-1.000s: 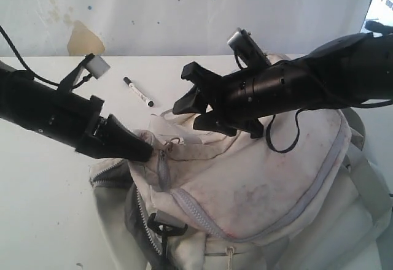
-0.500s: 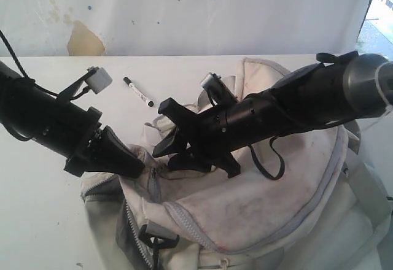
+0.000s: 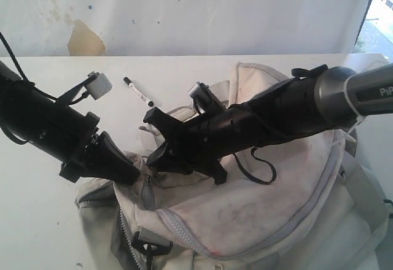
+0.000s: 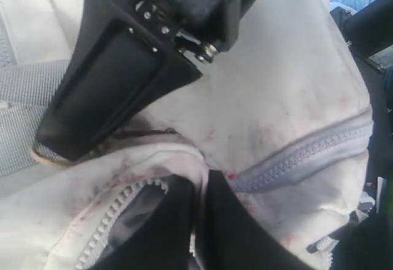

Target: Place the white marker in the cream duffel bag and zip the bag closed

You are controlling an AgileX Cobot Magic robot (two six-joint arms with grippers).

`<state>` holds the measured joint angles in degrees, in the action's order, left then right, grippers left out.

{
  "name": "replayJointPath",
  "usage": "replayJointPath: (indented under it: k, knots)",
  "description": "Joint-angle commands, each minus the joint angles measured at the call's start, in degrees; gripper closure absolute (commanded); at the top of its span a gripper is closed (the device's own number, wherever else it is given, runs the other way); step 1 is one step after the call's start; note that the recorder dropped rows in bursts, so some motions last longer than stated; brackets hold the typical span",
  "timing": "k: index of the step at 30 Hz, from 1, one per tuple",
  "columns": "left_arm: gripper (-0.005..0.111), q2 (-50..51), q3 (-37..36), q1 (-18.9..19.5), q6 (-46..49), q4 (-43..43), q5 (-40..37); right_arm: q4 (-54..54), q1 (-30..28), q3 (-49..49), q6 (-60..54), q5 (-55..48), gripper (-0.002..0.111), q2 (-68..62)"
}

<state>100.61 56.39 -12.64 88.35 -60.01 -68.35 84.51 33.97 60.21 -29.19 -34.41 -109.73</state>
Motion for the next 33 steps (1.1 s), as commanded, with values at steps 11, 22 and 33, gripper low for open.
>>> replayJointPath:
  k: [11,22,33]
  knots:
    - [0.107,-0.23,0.41,-0.08,-10.9,4.81,-0.2,-9.93,-0.35,3.7,-5.54,3.88,0.108,5.03]
    - [0.107,-0.23,0.41,-0.08,-23.78,2.16,5.39,-23.46,-0.35,3.7,-4.95,1.92,0.108,11.7]
    - [0.107,-0.23,0.41,6.61,-27.15,-13.63,2.21,-32.59,-0.35,3.7,-0.36,-4.72,0.108,16.53]
